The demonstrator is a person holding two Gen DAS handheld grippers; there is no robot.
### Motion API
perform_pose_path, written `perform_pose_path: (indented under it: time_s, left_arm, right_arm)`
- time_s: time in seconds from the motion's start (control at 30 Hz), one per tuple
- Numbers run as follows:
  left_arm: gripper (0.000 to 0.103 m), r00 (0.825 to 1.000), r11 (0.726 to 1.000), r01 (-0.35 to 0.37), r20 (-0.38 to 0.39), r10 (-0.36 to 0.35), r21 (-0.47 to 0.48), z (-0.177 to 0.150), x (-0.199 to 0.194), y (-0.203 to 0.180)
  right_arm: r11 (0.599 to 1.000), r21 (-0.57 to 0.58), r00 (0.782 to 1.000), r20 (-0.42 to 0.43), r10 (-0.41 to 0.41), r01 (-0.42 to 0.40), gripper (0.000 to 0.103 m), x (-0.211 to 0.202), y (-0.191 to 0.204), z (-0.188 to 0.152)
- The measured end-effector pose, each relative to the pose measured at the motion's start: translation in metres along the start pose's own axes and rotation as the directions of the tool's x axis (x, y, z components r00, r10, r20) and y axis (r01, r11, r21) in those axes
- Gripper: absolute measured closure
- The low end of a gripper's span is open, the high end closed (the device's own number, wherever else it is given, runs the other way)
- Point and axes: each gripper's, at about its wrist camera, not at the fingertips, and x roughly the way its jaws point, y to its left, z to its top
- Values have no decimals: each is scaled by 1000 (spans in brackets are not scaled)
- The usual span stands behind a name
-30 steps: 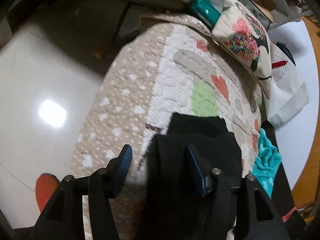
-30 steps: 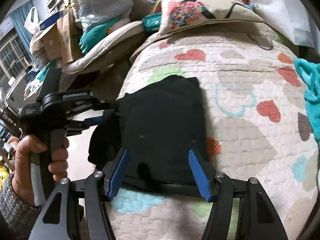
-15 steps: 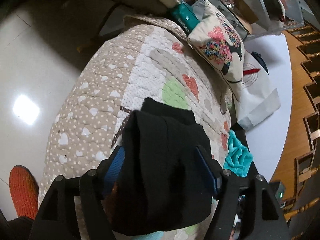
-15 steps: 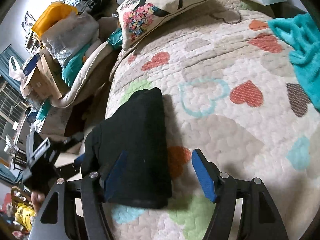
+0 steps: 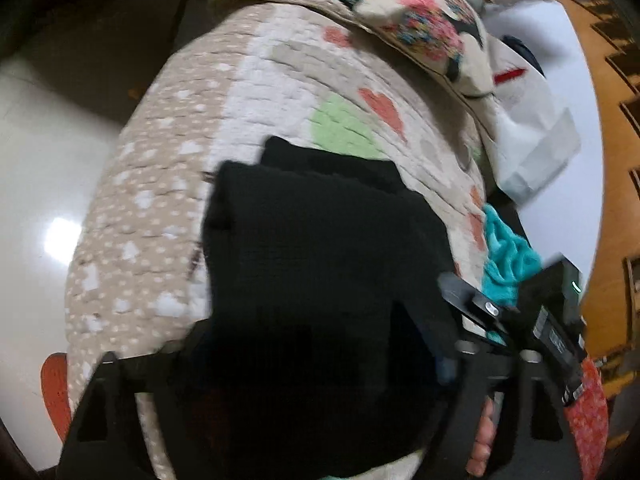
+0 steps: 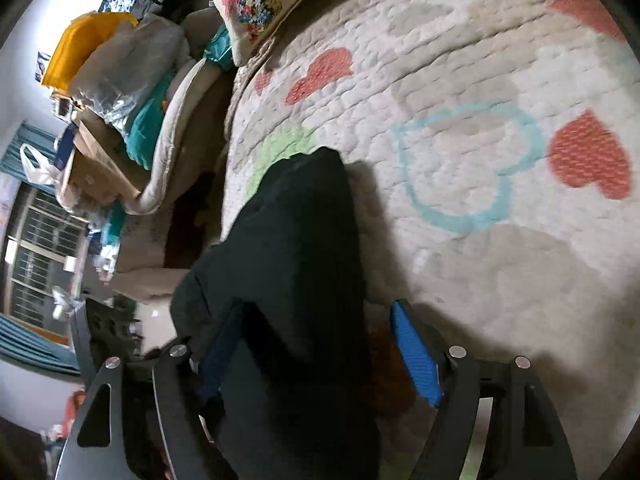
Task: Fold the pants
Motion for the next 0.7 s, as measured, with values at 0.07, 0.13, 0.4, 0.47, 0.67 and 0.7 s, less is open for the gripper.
perform_pose_path:
  time_s: [0.07,0.13,0.4,0.47,0.67,0.7]
  left_arm:
    - [57,1000,999,-15,-4,15,49,-2,0,-8]
    - [64,1000,998,-7,4,7,65,-2,-3,-13]
    - [66,999,996,39,24,-41,78,7,-7,-31]
    - [66,998,996,50,30,-52,77,10,-6,-35]
    - [66,995,994,79,56,-83,71,26,-5,-47]
    - [66,994,994,83,65,-87,70,31,-5,-49]
  right_arm:
    - [999,22,1000,-9,25,-25,22,8,0,2]
    - [1000,2,999,-24,26,-26,22,10,7,2]
    - [999,-48,1000,-6,12,-12,44,-7,26,5]
    - [998,-68,1000,12,4,-3,45,-13,32,9]
    - [995,-100,999,50,-4,9,46,-24,43,23]
    - [995,-100,998,59,-2,8,46,-25,43,27]
